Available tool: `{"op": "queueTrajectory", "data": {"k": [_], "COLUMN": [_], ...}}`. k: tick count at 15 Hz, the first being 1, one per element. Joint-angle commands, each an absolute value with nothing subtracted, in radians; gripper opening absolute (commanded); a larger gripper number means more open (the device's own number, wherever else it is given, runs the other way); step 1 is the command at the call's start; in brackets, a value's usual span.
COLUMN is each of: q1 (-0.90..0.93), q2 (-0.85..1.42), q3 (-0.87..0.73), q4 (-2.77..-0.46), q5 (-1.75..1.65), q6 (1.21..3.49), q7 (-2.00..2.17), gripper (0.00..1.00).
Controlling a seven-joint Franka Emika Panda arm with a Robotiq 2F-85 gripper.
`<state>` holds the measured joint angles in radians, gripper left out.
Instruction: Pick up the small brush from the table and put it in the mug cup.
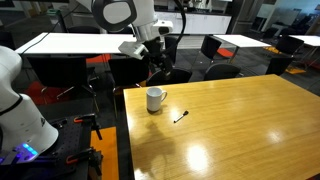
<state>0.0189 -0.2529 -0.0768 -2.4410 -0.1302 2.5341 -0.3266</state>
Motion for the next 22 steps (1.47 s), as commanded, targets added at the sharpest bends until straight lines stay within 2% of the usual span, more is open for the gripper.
{"op": "queueTrajectory", "data": {"k": [1,13,22], "q1": [0.018,-0.019,-0.073], "q2": [-0.196,0.037,0.168], "q3": [-0.092,-0.087,-0.038], "q4": [-2.403,-2.232,-2.16], "q5": [-0.091,-0.071,0.089], "q6": [2.533,2.499,2.498], "q7": [-0.36,-0.553,-0.808], "gripper": [1.0,1.0,1.0]}}
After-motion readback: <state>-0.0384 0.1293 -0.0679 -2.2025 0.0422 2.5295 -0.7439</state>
